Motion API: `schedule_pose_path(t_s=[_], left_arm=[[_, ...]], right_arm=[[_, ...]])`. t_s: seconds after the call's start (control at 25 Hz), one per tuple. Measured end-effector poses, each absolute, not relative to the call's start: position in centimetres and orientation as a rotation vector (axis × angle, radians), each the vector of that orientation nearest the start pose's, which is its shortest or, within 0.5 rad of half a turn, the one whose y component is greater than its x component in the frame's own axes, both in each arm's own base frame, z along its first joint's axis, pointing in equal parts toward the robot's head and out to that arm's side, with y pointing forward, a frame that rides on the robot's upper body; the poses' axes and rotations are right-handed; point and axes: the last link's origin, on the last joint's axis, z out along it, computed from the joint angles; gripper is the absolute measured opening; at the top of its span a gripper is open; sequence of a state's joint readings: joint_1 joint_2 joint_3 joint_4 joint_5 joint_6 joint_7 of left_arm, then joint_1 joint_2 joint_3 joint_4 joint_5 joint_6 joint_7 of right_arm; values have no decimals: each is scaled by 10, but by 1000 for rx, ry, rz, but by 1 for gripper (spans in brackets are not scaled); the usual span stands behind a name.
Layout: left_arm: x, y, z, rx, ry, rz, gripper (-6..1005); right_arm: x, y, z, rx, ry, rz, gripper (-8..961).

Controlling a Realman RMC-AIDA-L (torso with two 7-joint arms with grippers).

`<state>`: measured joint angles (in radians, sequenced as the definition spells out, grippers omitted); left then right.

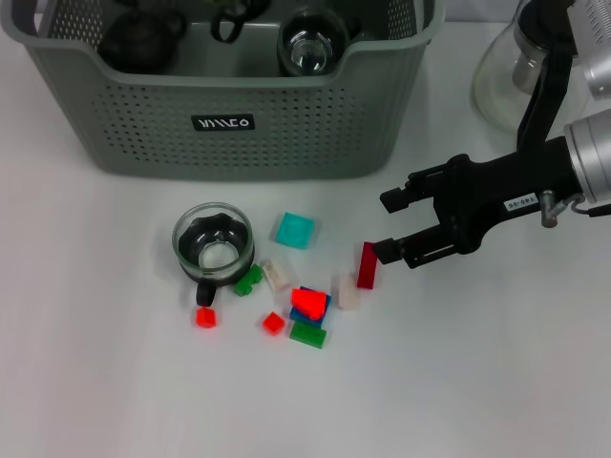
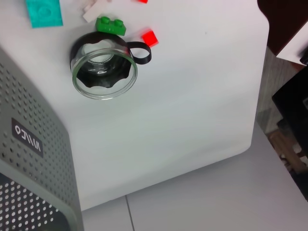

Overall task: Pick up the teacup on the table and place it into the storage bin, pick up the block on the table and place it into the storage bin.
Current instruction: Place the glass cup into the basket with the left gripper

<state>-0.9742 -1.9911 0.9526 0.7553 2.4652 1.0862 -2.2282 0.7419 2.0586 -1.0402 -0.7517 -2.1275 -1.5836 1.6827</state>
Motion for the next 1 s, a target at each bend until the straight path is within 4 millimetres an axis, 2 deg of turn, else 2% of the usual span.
schedule_pose_path(t_s=[0.32,0.76,0.88,1.0], left_arm=[[-149,478,17,-2443,-752,-7,63],[-153,475,6,-2438,-727,53,130],[-153,476,8,-2430,-732,46,249],[-152,480,24,-2383,-746,3,368]], right_arm=[[188,354,-30,-3143,499,234,795],[188,354,-30,-3144,505,232,795],[188,353,-30,-3145,508,232,795],[190,352,-31,-3145,511,233,795]])
